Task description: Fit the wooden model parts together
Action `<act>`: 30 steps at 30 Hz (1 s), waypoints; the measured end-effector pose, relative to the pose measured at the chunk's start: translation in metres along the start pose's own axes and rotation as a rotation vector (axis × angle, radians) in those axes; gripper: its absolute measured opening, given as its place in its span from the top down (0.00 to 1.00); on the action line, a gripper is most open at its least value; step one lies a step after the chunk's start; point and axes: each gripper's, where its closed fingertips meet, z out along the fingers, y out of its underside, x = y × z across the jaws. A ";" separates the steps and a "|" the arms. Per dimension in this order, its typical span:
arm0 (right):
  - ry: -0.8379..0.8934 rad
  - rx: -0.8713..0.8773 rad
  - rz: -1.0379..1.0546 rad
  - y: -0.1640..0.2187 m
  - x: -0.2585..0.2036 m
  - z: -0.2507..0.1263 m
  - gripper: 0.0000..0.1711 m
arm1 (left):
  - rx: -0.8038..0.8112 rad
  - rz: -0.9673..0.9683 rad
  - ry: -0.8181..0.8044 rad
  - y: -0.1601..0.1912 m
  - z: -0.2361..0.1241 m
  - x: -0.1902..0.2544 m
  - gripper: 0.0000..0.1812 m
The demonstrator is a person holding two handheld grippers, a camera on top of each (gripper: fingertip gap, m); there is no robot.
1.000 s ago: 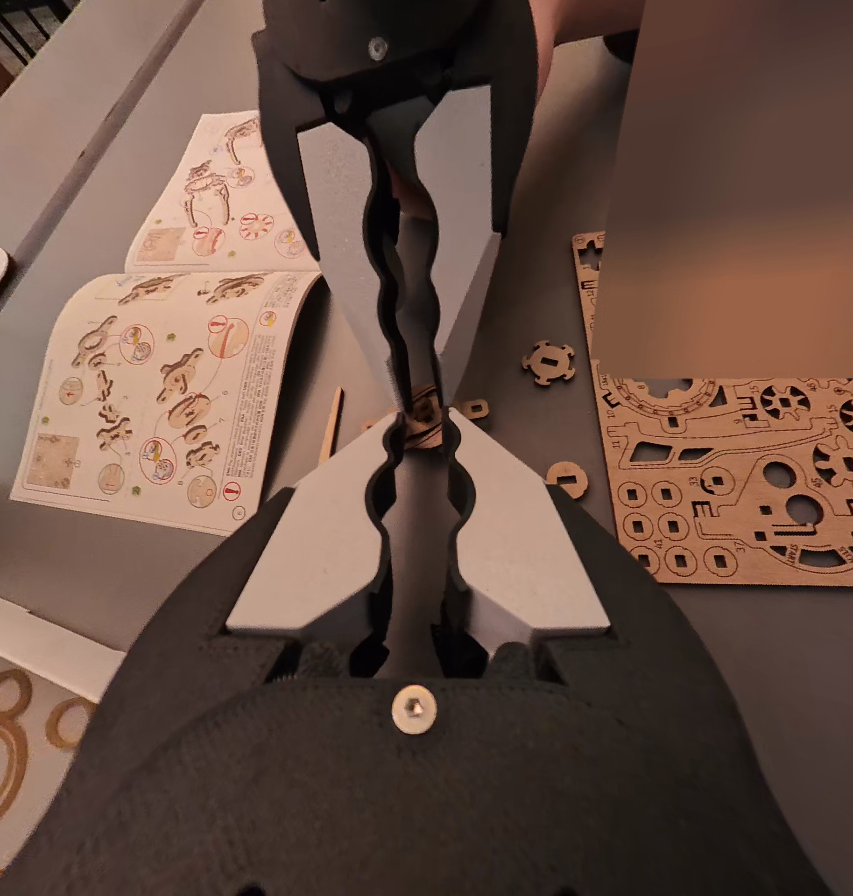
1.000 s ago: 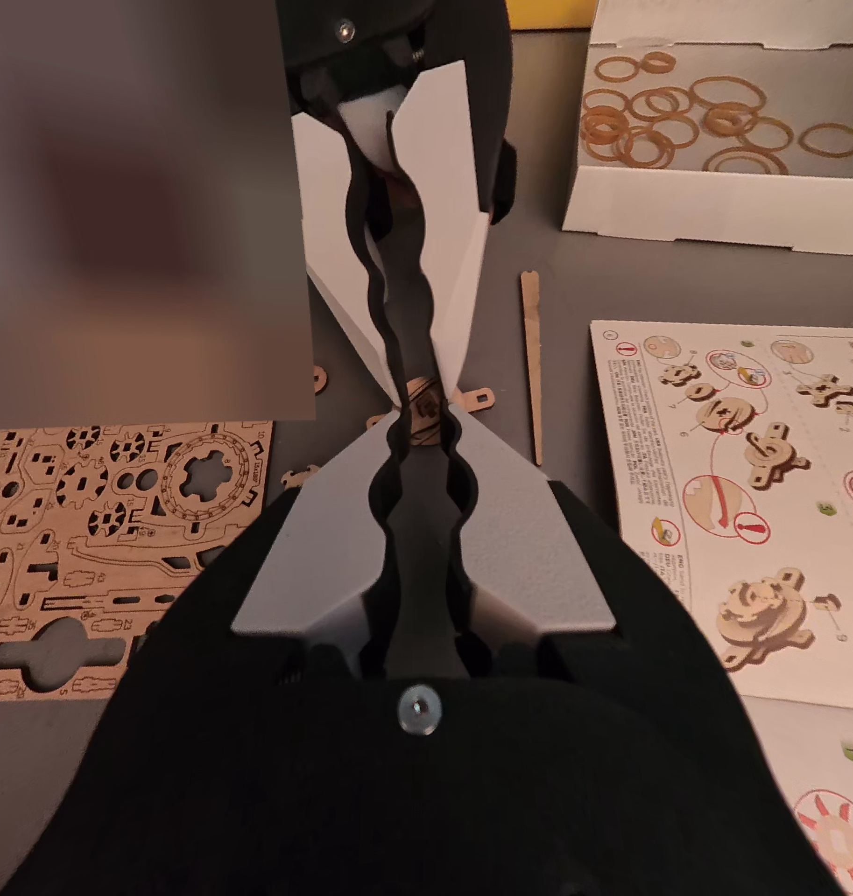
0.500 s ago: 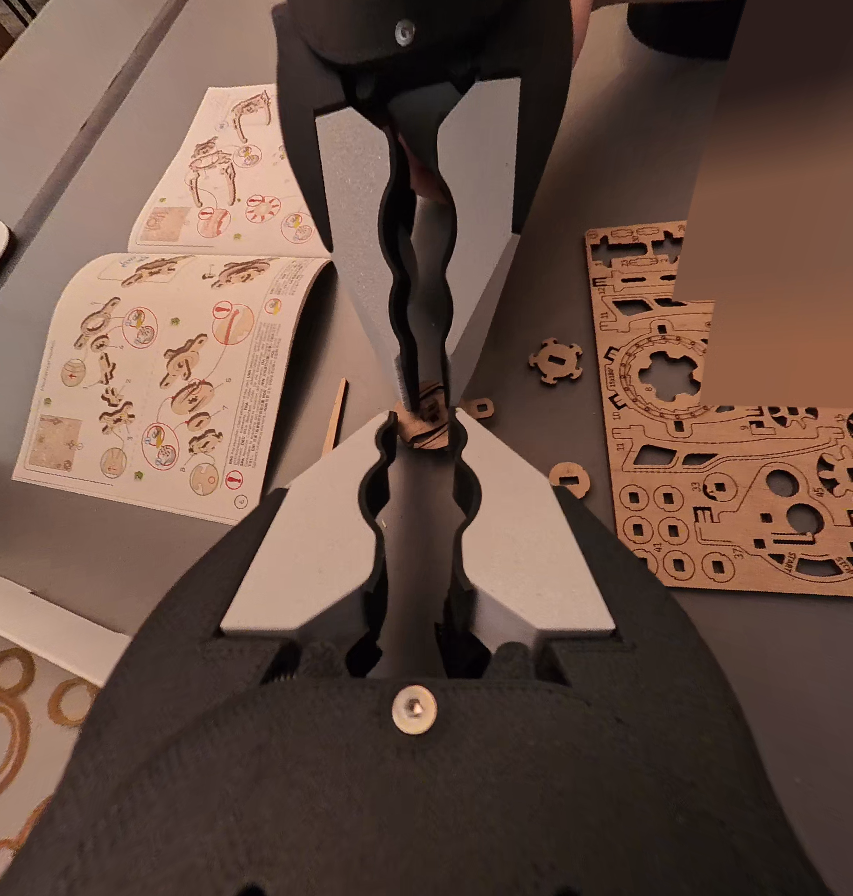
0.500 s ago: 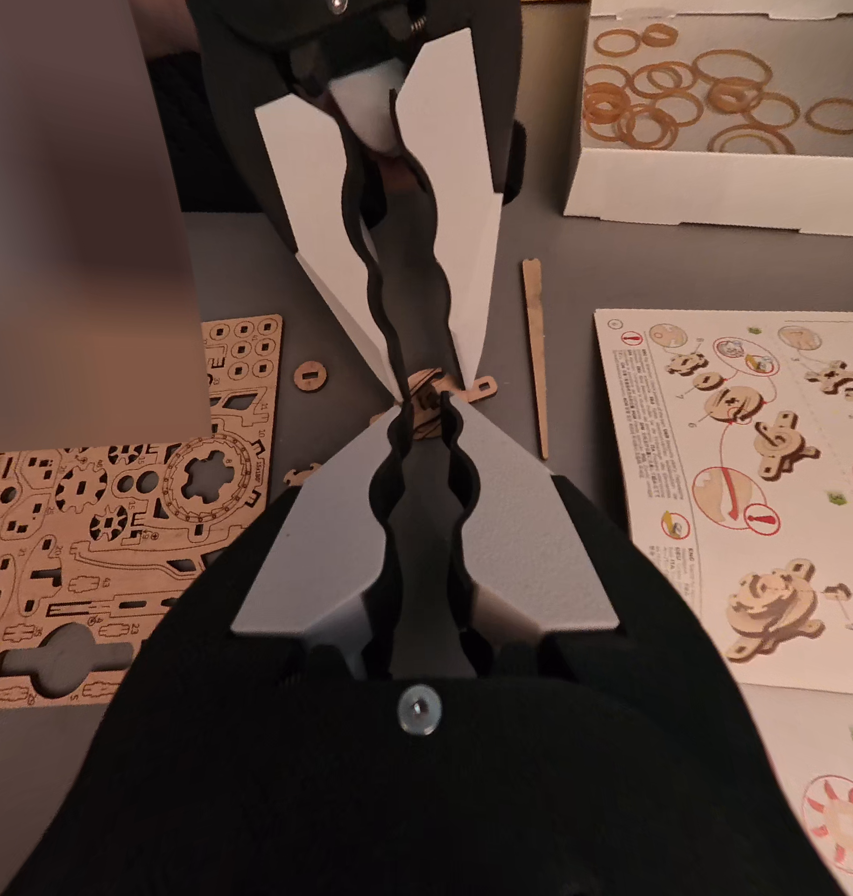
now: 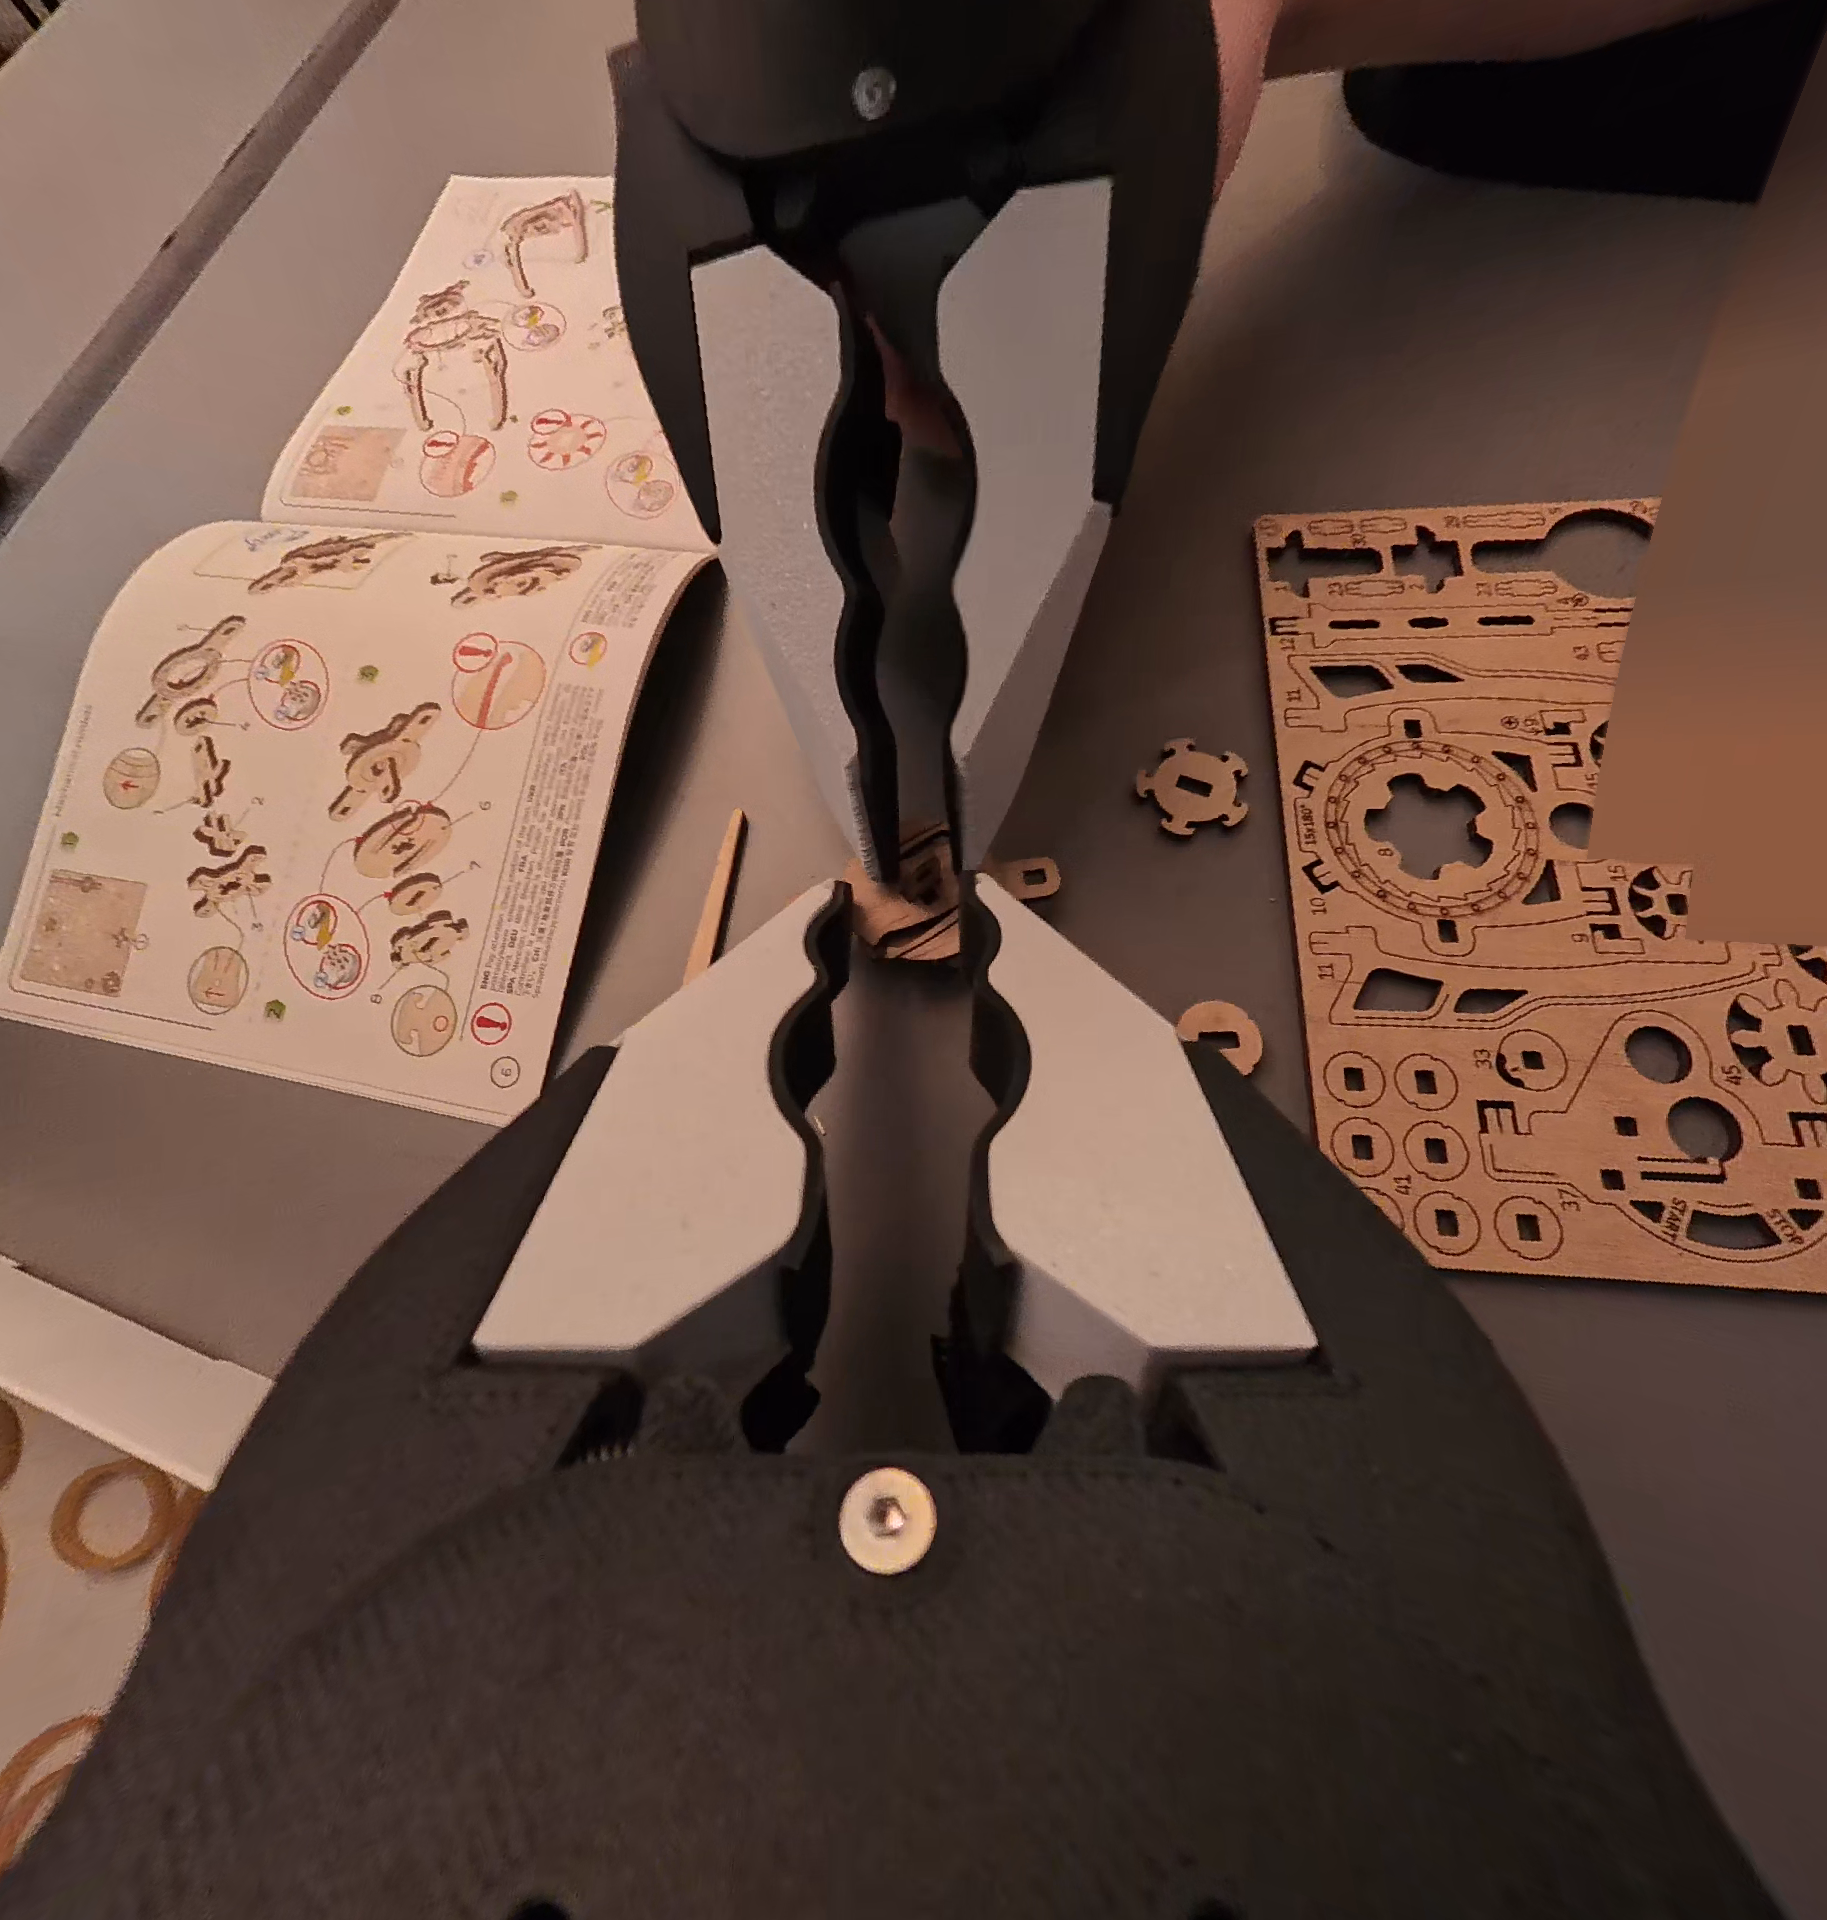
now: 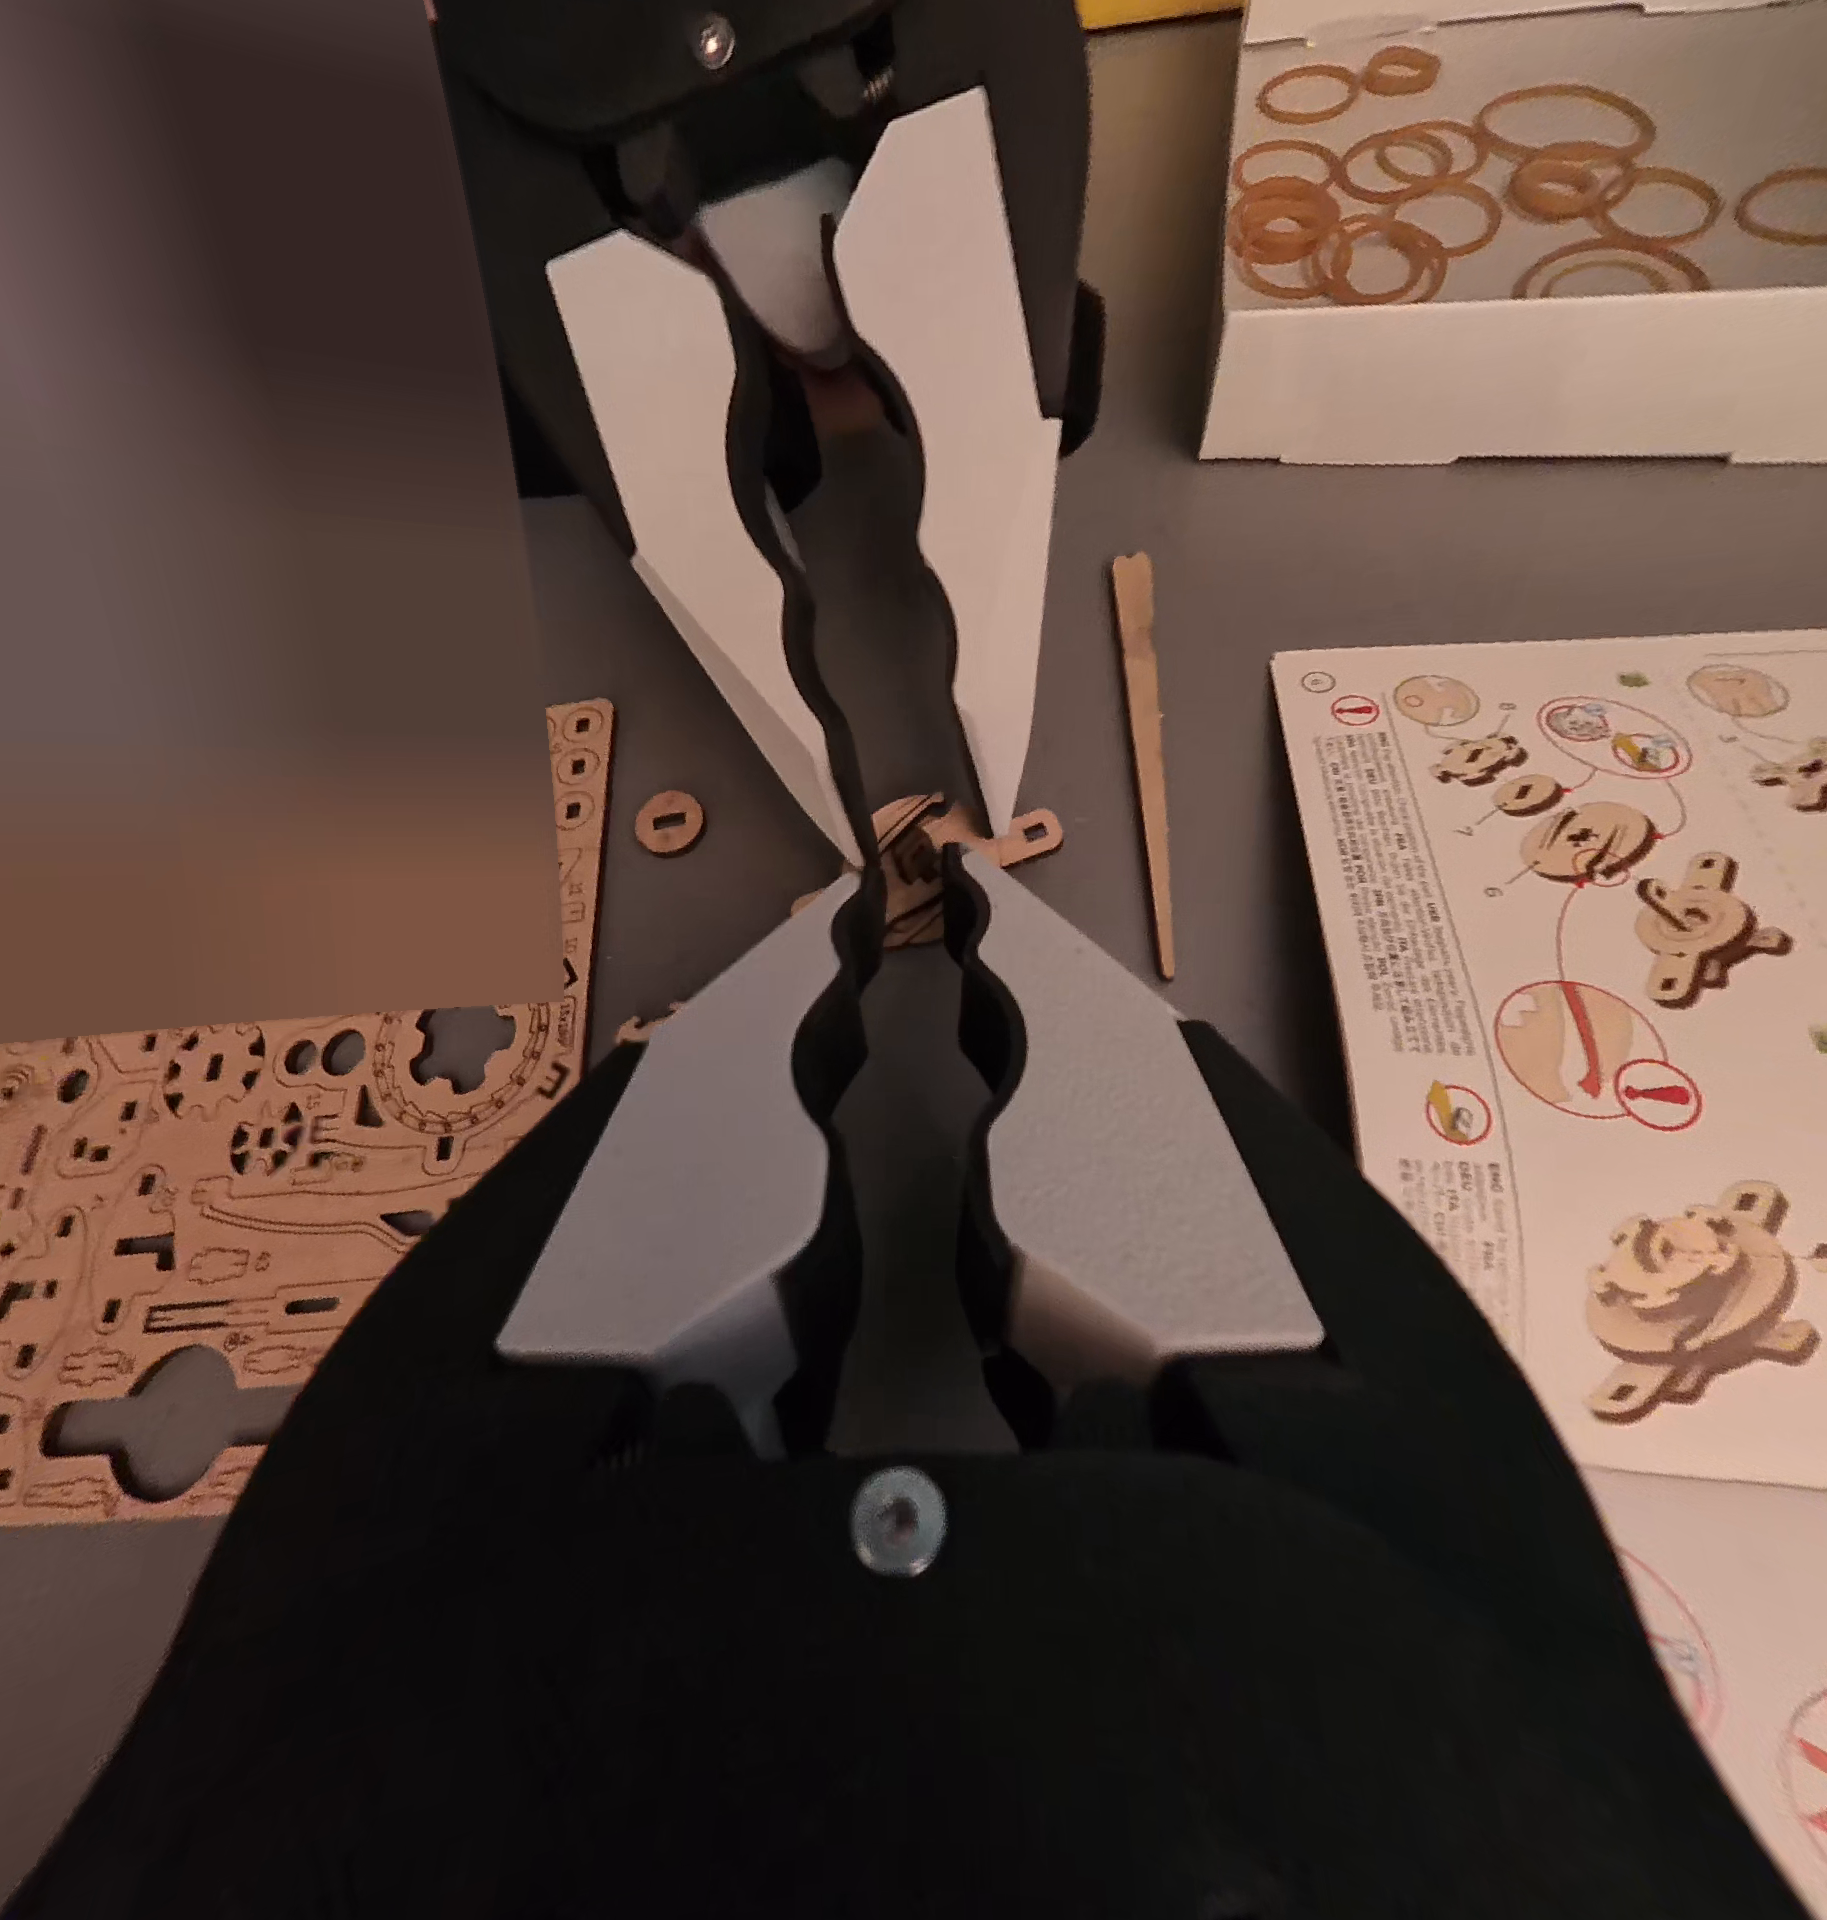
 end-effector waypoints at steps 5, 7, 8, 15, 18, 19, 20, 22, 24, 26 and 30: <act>-0.077 0.019 0.117 -0.004 0.002 -0.003 0.92 | 0.026 -0.032 0.014 0.000 0.001 -0.003 0.90; -0.068 0.023 0.108 -0.004 0.003 -0.004 0.93 | 0.028 -0.043 0.022 0.000 0.001 -0.003 0.90; -0.055 0.018 0.083 -0.003 0.004 -0.004 0.92 | 0.028 -0.041 0.019 0.000 0.001 -0.003 0.90; 0.034 -0.014 -0.047 -0.001 0.005 -0.003 0.92 | 0.022 -0.017 0.003 -0.001 0.001 -0.002 0.92; 0.055 -0.051 -0.023 0.002 0.005 -0.003 0.92 | 0.007 -0.002 -0.008 -0.001 0.002 0.000 0.94; 0.053 -0.046 -0.023 0.002 0.005 -0.003 0.92 | 0.002 0.002 -0.013 -0.001 0.002 0.000 0.94; 0.053 -0.041 -0.019 0.002 0.005 -0.003 0.93 | -0.002 0.002 -0.016 -0.001 0.002 0.000 0.94; 0.056 -0.056 -0.013 0.003 0.004 -0.003 0.93 | -0.005 -0.005 -0.017 0.000 0.002 0.000 0.94; 0.049 -0.027 0.003 0.003 0.004 -0.003 0.94 | -0.003 -0.008 -0.016 0.000 0.002 0.000 0.94; 0.051 -0.038 0.001 0.003 0.004 -0.003 0.94 | -0.002 -0.010 -0.015 0.000 0.002 0.000 0.94; 0.043 -0.011 0.016 0.002 0.004 -0.002 0.94 | 0.006 -0.005 -0.015 0.000 0.002 0.000 0.94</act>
